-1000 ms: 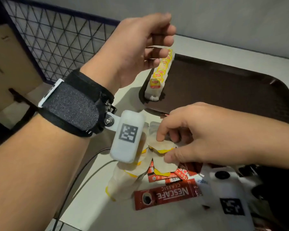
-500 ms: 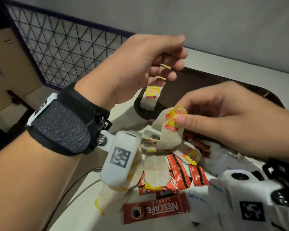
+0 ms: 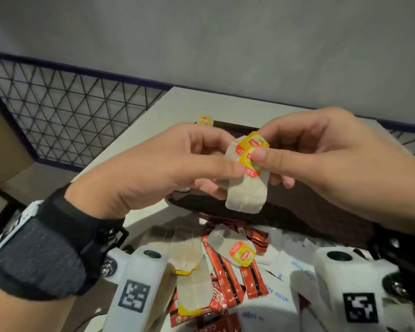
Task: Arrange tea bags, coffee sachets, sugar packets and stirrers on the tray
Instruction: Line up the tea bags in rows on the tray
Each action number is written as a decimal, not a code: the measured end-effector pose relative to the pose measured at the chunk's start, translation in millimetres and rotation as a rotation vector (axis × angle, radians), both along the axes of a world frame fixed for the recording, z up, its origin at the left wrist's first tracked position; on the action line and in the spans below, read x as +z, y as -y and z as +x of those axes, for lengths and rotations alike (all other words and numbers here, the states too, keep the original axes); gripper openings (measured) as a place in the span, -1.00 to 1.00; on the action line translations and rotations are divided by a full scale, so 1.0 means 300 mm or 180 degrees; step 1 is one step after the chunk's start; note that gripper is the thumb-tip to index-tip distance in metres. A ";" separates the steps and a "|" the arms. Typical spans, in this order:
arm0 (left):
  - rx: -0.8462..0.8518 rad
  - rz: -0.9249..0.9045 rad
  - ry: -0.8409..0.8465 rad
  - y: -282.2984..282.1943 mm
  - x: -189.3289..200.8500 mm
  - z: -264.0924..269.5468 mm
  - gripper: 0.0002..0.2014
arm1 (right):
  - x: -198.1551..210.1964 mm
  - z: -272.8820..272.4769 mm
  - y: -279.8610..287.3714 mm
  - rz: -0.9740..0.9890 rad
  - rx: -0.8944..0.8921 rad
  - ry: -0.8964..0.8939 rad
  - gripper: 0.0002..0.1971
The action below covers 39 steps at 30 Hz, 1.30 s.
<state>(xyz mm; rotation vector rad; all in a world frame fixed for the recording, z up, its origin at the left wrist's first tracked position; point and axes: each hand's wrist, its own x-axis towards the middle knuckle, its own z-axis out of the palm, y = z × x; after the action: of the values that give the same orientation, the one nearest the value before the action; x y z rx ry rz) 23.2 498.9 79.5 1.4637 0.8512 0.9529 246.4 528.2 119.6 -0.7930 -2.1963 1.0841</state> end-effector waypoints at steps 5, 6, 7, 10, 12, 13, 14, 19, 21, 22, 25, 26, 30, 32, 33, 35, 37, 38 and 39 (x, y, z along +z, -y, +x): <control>0.0260 -0.0063 0.0254 0.003 0.001 0.029 -0.80 | -0.016 -0.008 -0.007 -0.0153 -0.0275 -0.0407 -0.80; 0.0313 -0.0042 0.0307 0.002 0.002 0.032 -0.80 | -0.019 -0.010 -0.008 -0.0227 -0.0347 -0.0458 -0.77; 0.0379 -0.0017 0.0348 0.000 0.003 0.032 -0.80 | -0.020 -0.011 -0.010 -0.0274 -0.0423 -0.0496 -0.76; 0.0521 0.0076 0.0378 -0.004 0.005 0.028 -0.82 | -0.023 -0.016 -0.016 -0.0299 -0.0612 -0.0600 -0.84; 0.0590 0.0121 0.0351 -0.004 0.005 0.032 -0.80 | -0.024 -0.017 -0.015 -0.0295 -0.0654 -0.0614 -0.86; 0.0645 0.0148 0.0344 -0.003 0.006 0.035 -0.81 | -0.023 -0.017 -0.013 -0.0296 -0.0655 -0.0616 -0.86; 0.0712 0.0187 0.0331 -0.004 0.006 0.035 -0.80 | -0.023 -0.019 -0.010 -0.0294 -0.0649 -0.0624 -0.85; 0.0903 0.0263 0.0277 -0.008 0.002 0.032 -0.76 | -0.022 -0.026 -0.005 -0.0411 -0.0602 -0.0827 -0.74; 0.0960 0.0248 0.0286 -0.009 0.005 0.030 -0.75 | -0.020 -0.027 -0.006 -0.0467 -0.0567 -0.0925 -0.69; 0.0992 0.0251 0.0293 -0.010 0.005 0.029 -0.74 | -0.017 -0.025 -0.006 -0.0478 -0.0555 -0.0967 -0.68; 0.1095 0.0267 0.0345 -0.015 0.003 0.024 -0.69 | 0.001 -0.014 -0.005 -0.0417 -0.0521 -0.1052 -0.64; 0.1119 0.0263 0.0361 -0.016 0.002 0.021 -0.68 | 0.007 -0.010 -0.002 -0.0390 -0.0490 -0.1080 -0.62; 0.1036 0.0200 0.0353 -0.017 -0.005 0.023 -0.71 | 0.012 -0.014 0.006 -0.0392 -0.0423 -0.1285 -0.62; 0.0926 0.0191 0.0295 -0.013 -0.008 0.028 -0.73 | 0.003 -0.023 0.007 -0.0341 -0.0483 -0.1306 -0.65; 0.0860 0.0199 0.0249 -0.012 -0.009 0.031 -0.75 | -0.002 -0.027 0.007 -0.0302 -0.0523 -0.1271 -0.67; 0.0760 0.0232 0.0196 -0.006 -0.006 0.036 -0.77 | -0.011 -0.033 0.006 -0.0230 -0.0603 -0.1170 -0.72; 0.0743 0.0226 0.0219 -0.005 -0.005 0.040 -0.78 | -0.017 -0.034 0.003 -0.0150 -0.0671 -0.1067 -0.75; 0.0739 0.0214 0.0232 -0.004 -0.004 0.041 -0.78 | -0.018 -0.036 0.003 -0.0110 -0.0703 -0.1014 -0.76; 0.0724 0.0210 0.0243 -0.004 -0.005 0.041 -0.77 | -0.019 -0.038 0.003 -0.0086 -0.0730 -0.0980 -0.76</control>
<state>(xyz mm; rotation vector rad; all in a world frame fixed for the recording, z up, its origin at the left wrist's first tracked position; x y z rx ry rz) 35.4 500.1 77.9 1.3967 0.9517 1.2088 235.0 527.4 114.0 -0.8079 -1.7916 1.0451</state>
